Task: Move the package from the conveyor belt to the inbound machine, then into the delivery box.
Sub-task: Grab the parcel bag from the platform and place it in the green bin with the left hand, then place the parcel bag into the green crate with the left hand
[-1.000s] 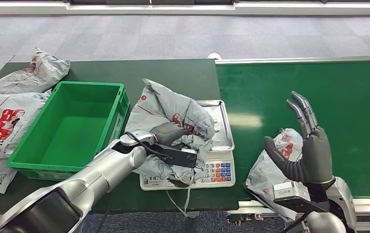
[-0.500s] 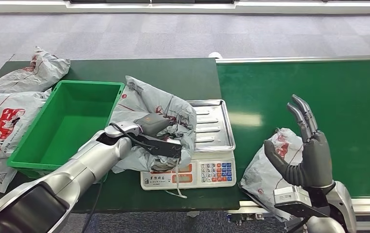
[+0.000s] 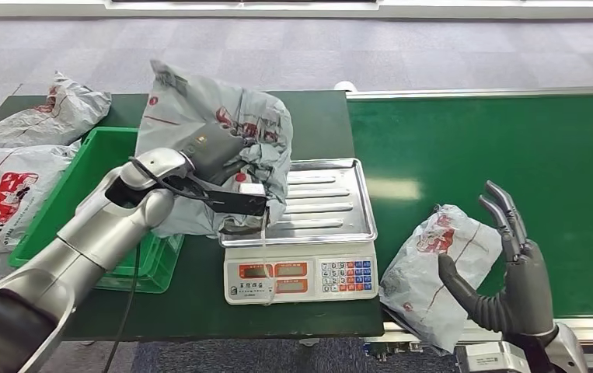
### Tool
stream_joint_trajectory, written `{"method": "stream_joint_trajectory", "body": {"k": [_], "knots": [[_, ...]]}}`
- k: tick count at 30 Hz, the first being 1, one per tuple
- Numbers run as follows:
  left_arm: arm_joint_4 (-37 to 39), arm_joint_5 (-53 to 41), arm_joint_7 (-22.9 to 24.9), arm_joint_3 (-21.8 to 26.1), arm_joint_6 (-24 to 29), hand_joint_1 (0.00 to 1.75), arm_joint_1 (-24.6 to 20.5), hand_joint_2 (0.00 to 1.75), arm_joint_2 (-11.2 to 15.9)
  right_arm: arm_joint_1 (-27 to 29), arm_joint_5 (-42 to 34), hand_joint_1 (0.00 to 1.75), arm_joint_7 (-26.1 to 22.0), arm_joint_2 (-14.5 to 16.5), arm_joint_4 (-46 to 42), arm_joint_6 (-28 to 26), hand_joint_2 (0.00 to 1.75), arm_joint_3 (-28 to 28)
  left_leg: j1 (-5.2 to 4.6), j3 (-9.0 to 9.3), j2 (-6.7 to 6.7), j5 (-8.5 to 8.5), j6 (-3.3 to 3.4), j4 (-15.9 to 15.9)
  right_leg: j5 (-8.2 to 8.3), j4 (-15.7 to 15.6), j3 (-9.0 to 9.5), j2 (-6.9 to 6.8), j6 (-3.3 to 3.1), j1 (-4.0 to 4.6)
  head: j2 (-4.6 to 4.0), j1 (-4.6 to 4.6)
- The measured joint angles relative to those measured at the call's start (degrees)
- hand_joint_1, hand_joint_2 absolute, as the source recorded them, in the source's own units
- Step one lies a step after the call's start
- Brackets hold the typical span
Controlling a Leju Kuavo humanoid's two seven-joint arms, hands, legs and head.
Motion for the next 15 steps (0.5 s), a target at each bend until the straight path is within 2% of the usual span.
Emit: {"method": "stream_joint_trajectory", "body": {"k": [3, 6, 15], "knots": [[-11.0, -2.3, 1.9, 1.8, -2.1, 1.75, -0.6, 1.75, 3.6, 1.1, -0.4, 0.0, 0.4, -0.4, -0.8, -0.3, 1.75, -0.7, 0.04, -0.11, 0.01, 0.0, 0.0, 0.0, 0.0, 0.0, -0.12, 0.03, 0.0, -0.03, 0.0, 0.0], [-18.1, -1.8, 3.7, 3.1, -4.7, 1.75, -3.7, 1.75, 6.4, 1.6, -1.2, 0.0, 2.0, -1.2, -1.9, -0.5, 1.75, -2.0, 0.04, -0.19, -0.01, 0.02, 0.03, 0.0, 0.0, 0.0, -0.2, -0.01, 0.01, -0.06, 0.0, -0.01], [-27.3, 6.1, 11.0, 8.9, -13.4, 1.75, -22.1, 1.75, 12.7, 8.4, -0.5, 0.0, 0.3, -1.3, -5.4, -3.0, 1.75, -4.5, 0.04, -0.26, 0.03, 0.0, 0.04, 0.0, -0.01, 0.0, -0.28, 0.03, 0.01, -0.06, 0.0, -0.01]]}}
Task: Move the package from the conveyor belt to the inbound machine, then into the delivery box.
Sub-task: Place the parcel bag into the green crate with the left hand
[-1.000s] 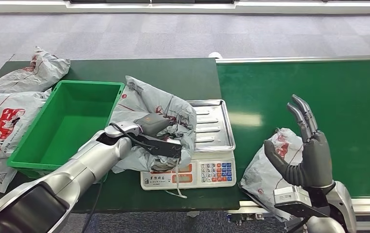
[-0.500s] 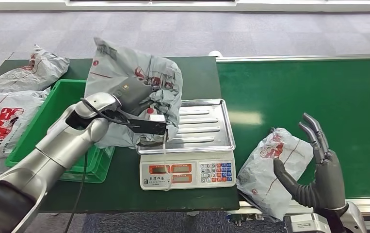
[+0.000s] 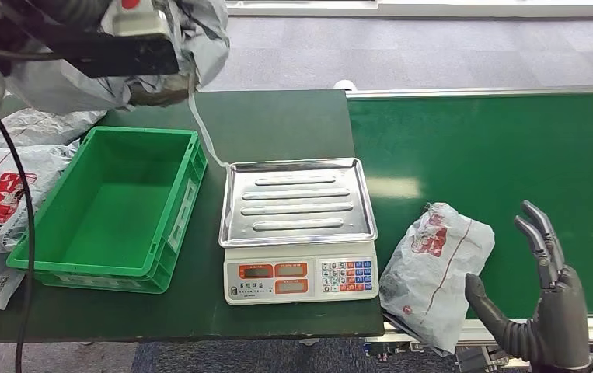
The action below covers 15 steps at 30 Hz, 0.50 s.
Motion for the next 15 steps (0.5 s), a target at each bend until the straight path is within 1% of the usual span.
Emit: {"method": "stream_joint_trajectory", "body": {"k": [2, 4, 6, 8, 10, 13, 15], "knots": [[-1.0, 0.6, 0.4, 0.6, -0.1, 1.75, -1.5, 1.75, 1.3, 0.6, 0.1, 0.0, -0.1, 0.0, 0.0, -0.2, 1.75, 0.0, 0.0, 0.01, 0.0, -0.01, 0.01, 0.0, -0.01, 0.0, 0.02, 0.0, 0.0, -0.01, 0.0, 0.01], [-1.5, 1.5, 0.3, 0.8, -0.2, 1.75, -1.6, 1.75, 2.7, 0.8, -0.3, 0.0, 0.0, 0.0, 0.0, -0.1, 1.75, -0.1, -0.01, 0.03, 0.01, 0.0, 0.01, 0.0, -0.01, 0.0, 0.04, 0.0, 0.0, -0.01, 0.0, 0.01], [-1.5, 2.3, -0.4, 0.9, -0.5, 1.75, -0.6, 1.75, 4.8, 0.8, -1.1, 0.0, 0.1, 0.0, 0.0, 0.3, 1.75, -0.4, -0.01, 0.1, 0.08, 0.0, 0.01, 0.0, -0.01, 0.0, 0.09, 0.04, 0.0, -0.03, 0.0, 0.01], [-0.7, 1.8, -2.1, 0.9, 0.5, 1.75, 2.2, 1.75, 7.7, 0.8, -1.4, 0.0, 0.2, 0.0, 0.0, 1.0, 1.75, -0.8, -0.03, 0.24, 0.2, -0.01, 0.0, -0.1, 0.0, 0.0, 0.18, 0.12, -0.01, -0.05, 0.0, 0.02], [1.2, 0.7, -5.7, 1.3, 4.8, 1.75, 8.1, 1.75, 11.8, 1.1, -0.7, 0.0, 0.1, 0.5, 0.0, 1.8, 1.75, -1.2, -0.16, 0.64, 0.39, -0.02, -0.02, -0.3, -0.02, 0.0, 0.4, 0.3, -0.04, -0.16, 0.0, 0.03], [5.0, 0.1, -11.6, 3.5, 13.1, 1.75, 22.0, 1.75, 18.2, 3.1, 0.7, 0.0, -0.7, 1.9, -0.5, 1.7, 1.75, -1.6, -0.4, 1.25, 0.77, -0.08, -0.14, -0.6, -0.13, 0.0, 0.63, 0.69, -0.2, -0.32, 0.0, -0.02], [7.1, 0.4, -13.4, 5.5, 17.0, 1.75, 31.3, 1.75, 21.3, 4.9, 0.9, 0.0, -1.2, 2.5, -1.1, 1.2, 1.75, -1.9, -0.34, 1.23, 0.92, -0.1, -0.25, -0.7, -0.18, 0.0, 0.51, 0.88, -0.29, -0.26, 0.0, -0.04]]}}
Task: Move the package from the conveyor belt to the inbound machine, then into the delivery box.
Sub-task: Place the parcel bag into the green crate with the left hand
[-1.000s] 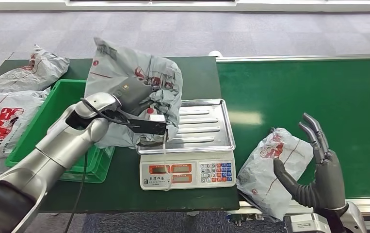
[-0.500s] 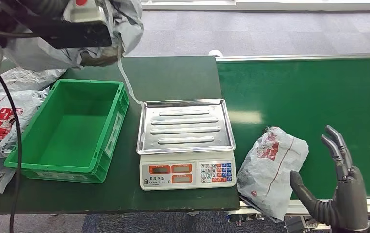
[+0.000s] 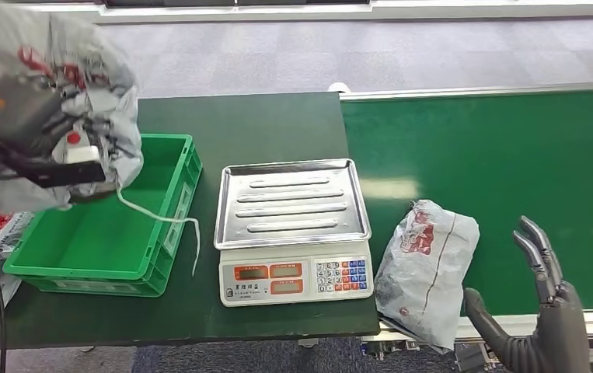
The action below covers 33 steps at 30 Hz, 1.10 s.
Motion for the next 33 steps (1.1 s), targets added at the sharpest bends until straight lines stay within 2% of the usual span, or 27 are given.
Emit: {"method": "stream_joint_trajectory", "body": {"k": [3, 6, 9, 14, 19, 23, 27, 33], "knots": [[1.5, -0.1, -0.3, 2.2, 2.2, 1.75, 9.5, 1.75, 2.7, 1.4, -0.2, 0.0, -0.6, 0.5, -0.6, -0.1, 1.75, -0.6, 0.1, -0.22, -0.05, 0.0, -0.05, 0.0, -0.02, 0.0, -0.15, -0.04, -0.04, 0.15, 0.0, 0.03], [1.6, -1.5, 0.5, 4.8, -0.6, 1.75, 14.9, 1.75, 4.0, 1.7, -0.2, 0.0, -0.7, 0.9, -0.9, 0.4, 1.75, -1.2, 0.11, -0.37, -0.14, -0.03, -0.04, 0.1, -0.03, 0.0, -0.22, -0.15, -0.05, 0.15, 0.0, 0.04], [2.2, -4.2, -0.1, 8.5, -2.7, 1.75, 19.5, 1.75, 3.9, 2.5, -0.4, 0.0, -0.8, 1.3, -1.4, 0.9, 1.75, -1.7, 0.09, -0.41, -0.16, -0.1, -0.03, 0.1, -0.05, -0.1, -0.25, -0.18, -0.04, 0.1, 0.0, 0.04], [7.1, -8.9, -3.1, 13.7, -0.2, 1.75, 25.9, 1.75, 0.3, 3.4, 0.3, 0.0, -0.9, 2.7, -2.2, 1.6, 1.75, -2.5, 0.08, -0.41, -0.16, -0.14, -0.04, 0.1, -0.07, -0.1, -0.26, -0.19, -0.04, 0.12, 0.0, 0.03], [12.7, -11.3, -4.6, 16.4, 0.9, 1.75, 27.2, 1.75, -4.8, 3.4, 0.2, 0.0, -0.4, 3.4, -2.6, 2.4, 1.75, -3.1, 0.06, -0.38, -0.28, -0.14, -0.03, 0.1, -0.07, -0.1, -0.14, -0.37, -0.03, 0.1, 0.0, 0.03], [14.8, -11.7, -5.0, 17.2, 0.9, 0.0, 26.9, 1.75, -7.0, 3.4, -0.4, 0.0, -0.4, 3.4, -2.7, 2.8, 1.75, -3.9, 0.06, -0.29, -0.35, -0.14, -0.03, 0.1, -0.07, -0.1, -0.04, -0.44, -0.03, 0.08, 0.0, 0.04], [14.9, -11.0, -6.4, 17.3, 0.6, 0.0, 26.0, 0.0, -8.8, 3.9, -2.3, 0.0, -0.5, 3.3, -3.4, 4.2, 1.75, -5.3, 0.05, -0.26, -0.48, -0.13, -0.01, 0.1, -0.09, -0.1, 0.02, -0.56, 0.01, 0.07, 0.0, 0.04], [11.7, -7.8, -6.0, 17.2, 0.1, 0.0, 26.1, 0.0, -9.8, 4.5, -2.4, 0.0, -1.1, 3.5, -4.5, 5.6, 1.75, -7.0, 0.06, -0.29, -0.48, -0.12, -0.01, 0.1, -0.08, -0.1, -0.02, -0.55, 0.02, 0.09, 0.0, 0.05]]}}
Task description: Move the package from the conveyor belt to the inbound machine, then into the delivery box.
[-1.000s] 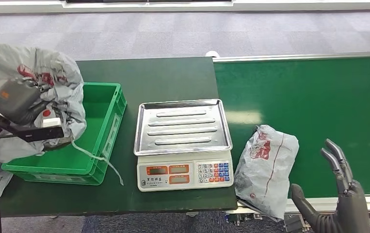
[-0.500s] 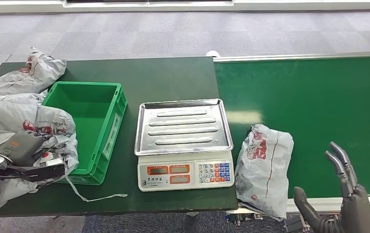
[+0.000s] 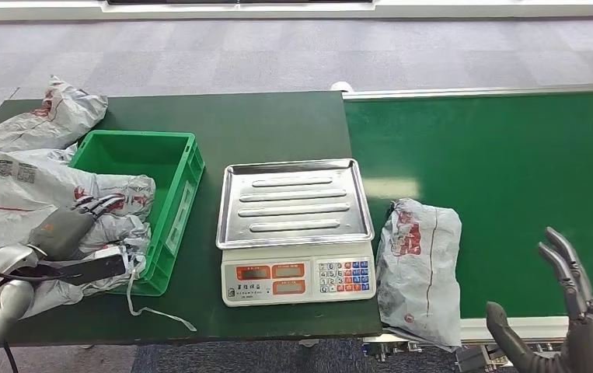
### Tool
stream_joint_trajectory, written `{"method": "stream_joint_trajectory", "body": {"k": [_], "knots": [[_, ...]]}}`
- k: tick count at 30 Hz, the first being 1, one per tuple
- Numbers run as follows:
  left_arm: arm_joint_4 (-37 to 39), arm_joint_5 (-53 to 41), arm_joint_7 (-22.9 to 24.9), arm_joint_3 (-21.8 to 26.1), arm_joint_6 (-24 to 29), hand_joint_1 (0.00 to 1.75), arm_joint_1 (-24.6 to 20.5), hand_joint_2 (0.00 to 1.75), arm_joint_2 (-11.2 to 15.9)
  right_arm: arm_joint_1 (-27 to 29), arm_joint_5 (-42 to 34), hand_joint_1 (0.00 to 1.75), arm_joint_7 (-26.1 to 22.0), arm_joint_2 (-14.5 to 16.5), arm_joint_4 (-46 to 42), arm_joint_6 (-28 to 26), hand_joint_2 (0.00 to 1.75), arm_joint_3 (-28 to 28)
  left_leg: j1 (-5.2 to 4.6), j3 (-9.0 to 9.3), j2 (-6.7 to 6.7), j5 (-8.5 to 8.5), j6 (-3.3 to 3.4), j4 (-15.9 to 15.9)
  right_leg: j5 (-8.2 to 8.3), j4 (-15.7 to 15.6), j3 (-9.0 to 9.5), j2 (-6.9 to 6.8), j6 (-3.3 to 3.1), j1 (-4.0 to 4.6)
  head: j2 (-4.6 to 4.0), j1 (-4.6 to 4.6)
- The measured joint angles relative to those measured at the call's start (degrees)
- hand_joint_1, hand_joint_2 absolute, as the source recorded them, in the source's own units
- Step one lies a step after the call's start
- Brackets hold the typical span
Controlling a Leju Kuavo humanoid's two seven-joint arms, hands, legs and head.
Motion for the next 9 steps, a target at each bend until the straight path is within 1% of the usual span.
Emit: {"method": "stream_joint_trajectory", "body": {"k": [2, 5, 6, 9], "knots": [[-4.0, 1.8, 0.8, -0.1, 1.0, 0.0, -0.4, 0.0, -0.4, 0.7, 1.1, 0.0, -0.3, 0.5, -1.0, 0.1, 1.75, -0.8, 0.01, -0.05, -0.02, 0.01, 0.0, 0.0, 0.01, 0.0, -0.08, 0.0, 0.0, 0.02, 0.0, -0.02], [-7.7, 0.7, 3.9, -0.4, 3.4, 0.0, -2.9, 0.0, -0.9, 2.0, 2.8, 0.0, 0.8, 1.2, -2.3, -0.2, 1.75, -1.4, 0.02, -0.14, -0.13, 0.01, 0.0, 0.1, 0.01, 0.0, -0.14, -0.07, 0.0, 0.04, 0.0, -0.02], [-8.7, 1.3, 5.5, -0.5, 3.1, 0.0, -4.2, 0.0, -1.1, 2.6, 3.3, 0.0, 1.1, 1.4, -2.7, -0.2, 1.75, -1.7, 0.03, -0.18, -0.15, 0.01, 0.0, 0.1, 0.01, 0.0, -0.15, -0.09, 0.0, 0.05, 0.0, -0.02], [-10.8, 7.3, 8.8, -0.6, -0.1, 0.0, -7.7, 0.0, -1.2, 3.8, 3.8, 0.0, 0.5, 2.1, -3.8, -0.3, 1.75, -2.4, 0.07, -0.23, -0.14, 0.01, 0.0, 0.1, 0.01, 0.0, -0.15, -0.1, 0.0, 0.09, 0.0, -0.01]]}}
